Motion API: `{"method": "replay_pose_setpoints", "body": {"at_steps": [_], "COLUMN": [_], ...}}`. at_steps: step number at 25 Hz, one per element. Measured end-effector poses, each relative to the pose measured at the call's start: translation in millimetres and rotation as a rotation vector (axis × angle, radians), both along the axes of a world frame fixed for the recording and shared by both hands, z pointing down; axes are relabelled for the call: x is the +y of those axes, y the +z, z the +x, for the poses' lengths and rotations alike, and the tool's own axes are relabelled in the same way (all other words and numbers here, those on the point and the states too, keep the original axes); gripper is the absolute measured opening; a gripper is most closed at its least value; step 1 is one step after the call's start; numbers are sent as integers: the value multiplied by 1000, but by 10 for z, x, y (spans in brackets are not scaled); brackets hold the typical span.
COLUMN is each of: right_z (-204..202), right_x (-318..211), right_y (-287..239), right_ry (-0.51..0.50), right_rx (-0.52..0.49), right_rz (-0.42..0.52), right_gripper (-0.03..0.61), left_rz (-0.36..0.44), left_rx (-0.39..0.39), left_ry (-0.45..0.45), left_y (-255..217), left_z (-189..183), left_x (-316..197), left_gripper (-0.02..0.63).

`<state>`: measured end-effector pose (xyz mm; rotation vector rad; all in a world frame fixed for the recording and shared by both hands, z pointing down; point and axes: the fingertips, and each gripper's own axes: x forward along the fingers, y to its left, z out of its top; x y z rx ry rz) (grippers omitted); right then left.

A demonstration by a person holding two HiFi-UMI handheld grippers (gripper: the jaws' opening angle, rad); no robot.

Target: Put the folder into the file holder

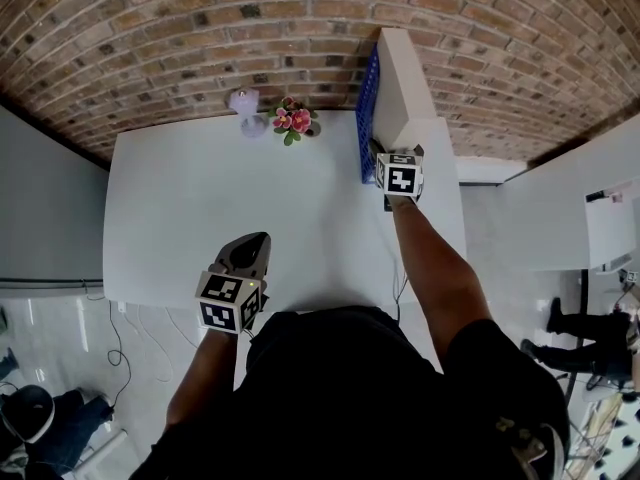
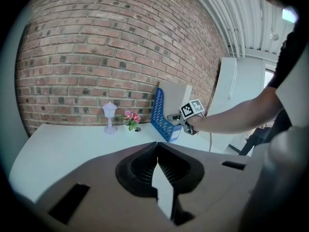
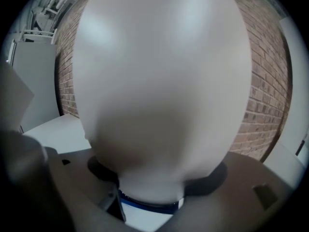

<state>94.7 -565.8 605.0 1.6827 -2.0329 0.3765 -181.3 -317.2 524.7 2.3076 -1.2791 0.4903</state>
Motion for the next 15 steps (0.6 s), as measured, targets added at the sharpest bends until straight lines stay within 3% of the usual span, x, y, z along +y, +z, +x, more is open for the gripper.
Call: {"method": "replay_pose_setpoints", "body": {"at_steps": [15], "right_z": [-21], "right_x": [40], "right_y": [14], "right_ry": [-42], "right_rx": [-9], "right_rz": [-38], "right_gripper": [387], "left_rz": [1], "left_rx": [1], "left_ry": [-8], "left_y": [-10], "left_z": [-9], "left_x": [45], "left_gripper": [5]}}
